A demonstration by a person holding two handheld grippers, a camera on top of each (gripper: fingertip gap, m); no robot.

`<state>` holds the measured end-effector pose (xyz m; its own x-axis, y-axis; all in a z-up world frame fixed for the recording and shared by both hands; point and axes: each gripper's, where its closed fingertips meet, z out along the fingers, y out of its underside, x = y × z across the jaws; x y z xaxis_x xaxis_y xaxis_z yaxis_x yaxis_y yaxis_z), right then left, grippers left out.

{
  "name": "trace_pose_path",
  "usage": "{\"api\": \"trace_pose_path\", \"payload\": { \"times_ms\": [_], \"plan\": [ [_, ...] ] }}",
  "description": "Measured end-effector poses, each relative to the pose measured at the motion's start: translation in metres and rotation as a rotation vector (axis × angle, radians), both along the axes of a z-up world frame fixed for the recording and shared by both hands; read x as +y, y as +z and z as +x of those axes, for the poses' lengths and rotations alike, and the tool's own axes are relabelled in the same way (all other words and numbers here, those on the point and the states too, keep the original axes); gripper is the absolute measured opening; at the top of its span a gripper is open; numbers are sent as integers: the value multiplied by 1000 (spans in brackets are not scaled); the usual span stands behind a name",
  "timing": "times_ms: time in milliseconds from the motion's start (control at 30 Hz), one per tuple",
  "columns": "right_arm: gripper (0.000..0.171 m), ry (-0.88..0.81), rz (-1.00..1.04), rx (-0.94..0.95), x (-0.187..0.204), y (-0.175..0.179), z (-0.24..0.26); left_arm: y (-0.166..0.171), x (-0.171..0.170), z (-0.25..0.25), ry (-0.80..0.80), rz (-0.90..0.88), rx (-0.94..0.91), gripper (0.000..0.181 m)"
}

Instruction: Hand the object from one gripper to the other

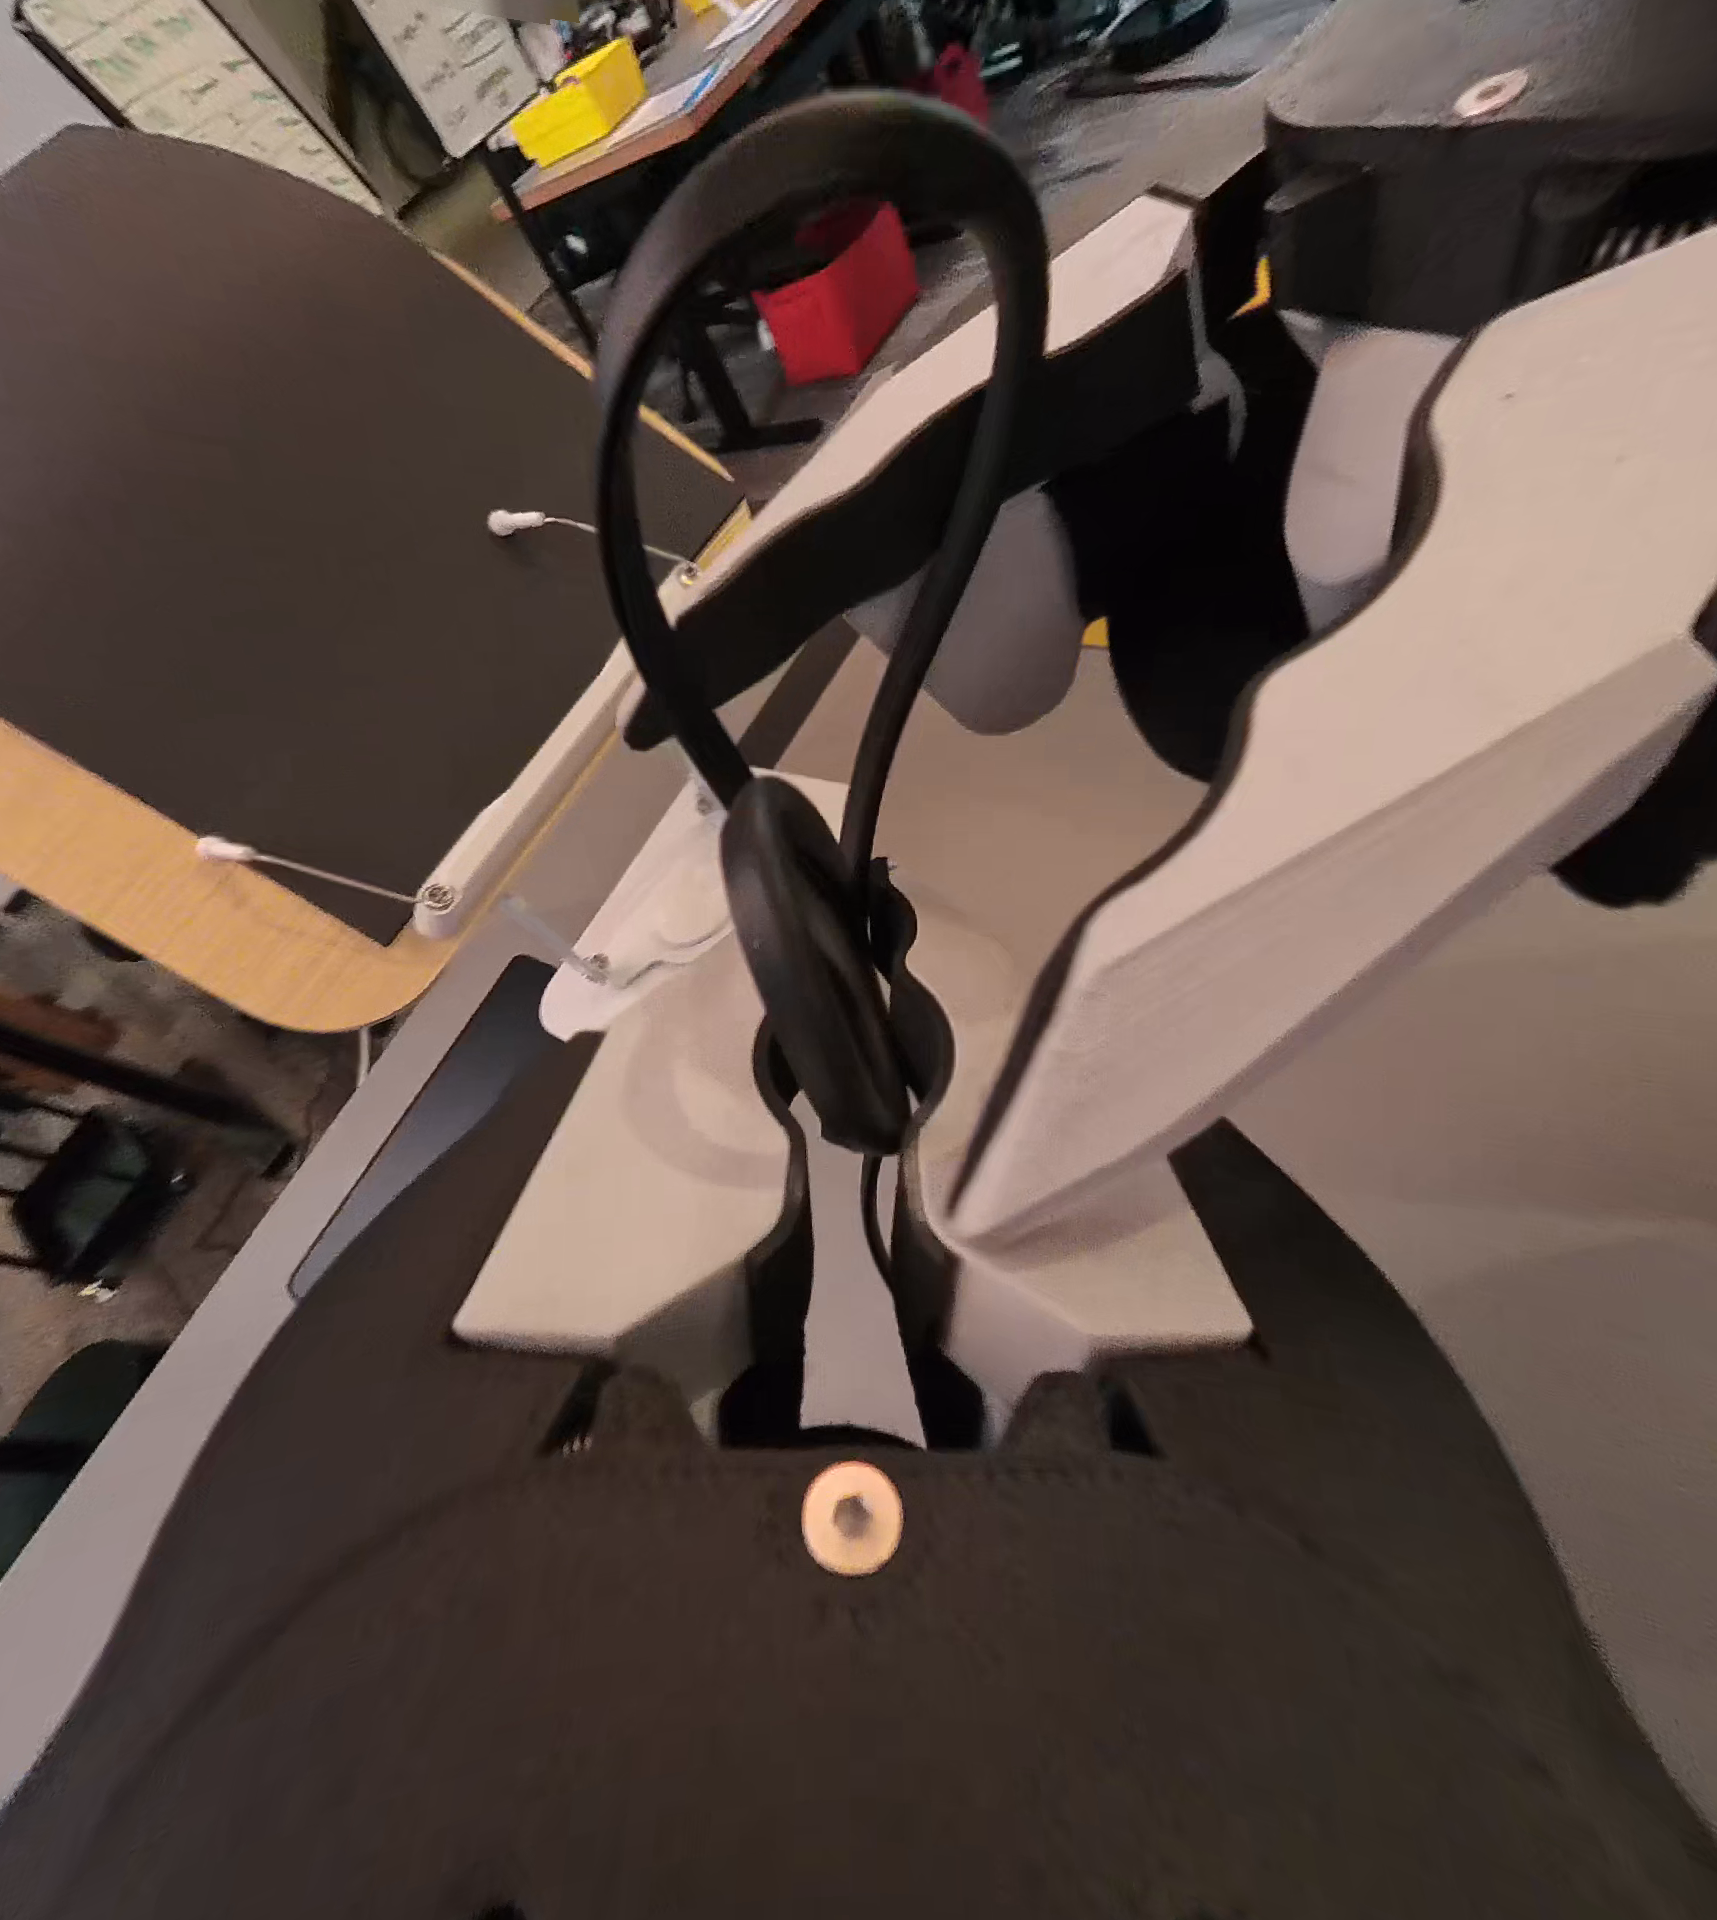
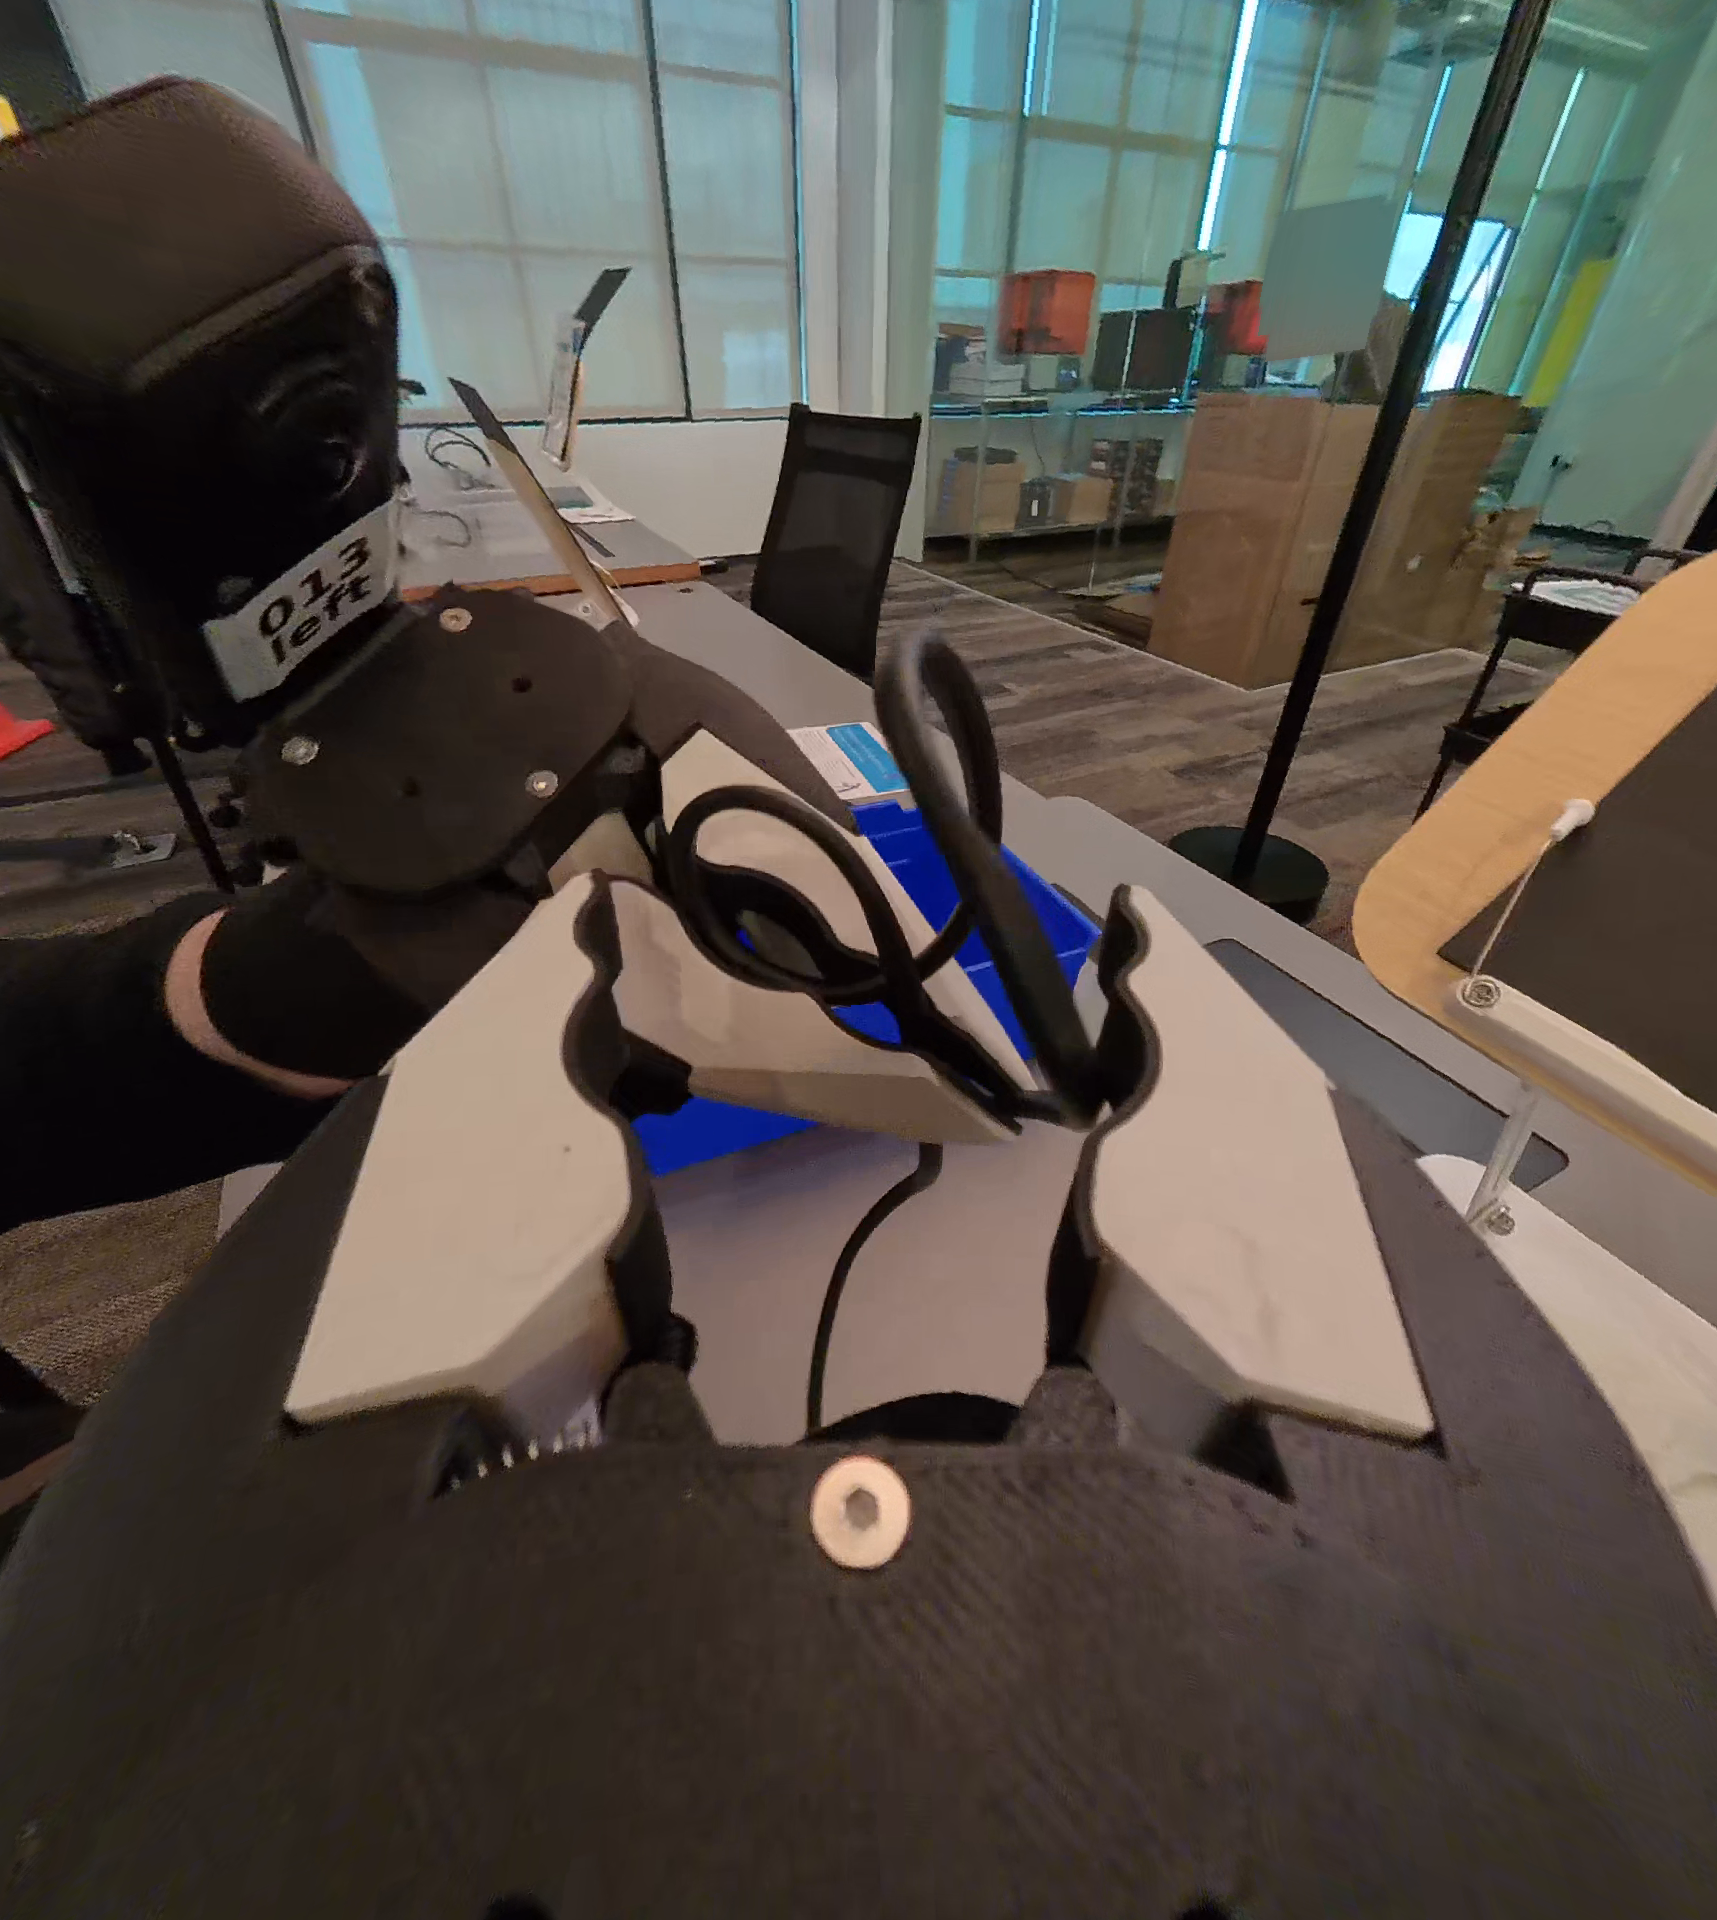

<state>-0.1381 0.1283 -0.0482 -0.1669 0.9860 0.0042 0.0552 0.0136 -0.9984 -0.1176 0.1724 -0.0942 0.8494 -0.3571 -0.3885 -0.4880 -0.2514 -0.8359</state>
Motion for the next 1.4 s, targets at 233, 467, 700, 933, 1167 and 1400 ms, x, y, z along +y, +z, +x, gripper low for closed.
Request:
{"api": "trace_pose_path", "payload": {
  "times_ms": [233, 467, 700, 933, 1167, 1400],
  "plan": [
    [74, -1, -51, 7, -5, 1, -3, 1, 4, -14, 112, 40, 103, 2],
    [47, 16, -87, 12, -8, -3, -6, 1, 6, -22, 160, 60, 174, 2],
    [24, 19, -41, 9, -13, -3, -6, -1, 6, -24, 161, 49, 169, 2],
    [4, 8, 0, 34, -8, 1, -1, 3, 4, -13, 118, 57, 142, 3],
    [4, 16, -57, 101, 1, 17, 9, 5, -2, 5, -71, 33, 9, 32],
    [4, -4, -90, 183, 17, 42, 30, -36, -11, 27, -286, -232, -246, 52]
  ]
}}
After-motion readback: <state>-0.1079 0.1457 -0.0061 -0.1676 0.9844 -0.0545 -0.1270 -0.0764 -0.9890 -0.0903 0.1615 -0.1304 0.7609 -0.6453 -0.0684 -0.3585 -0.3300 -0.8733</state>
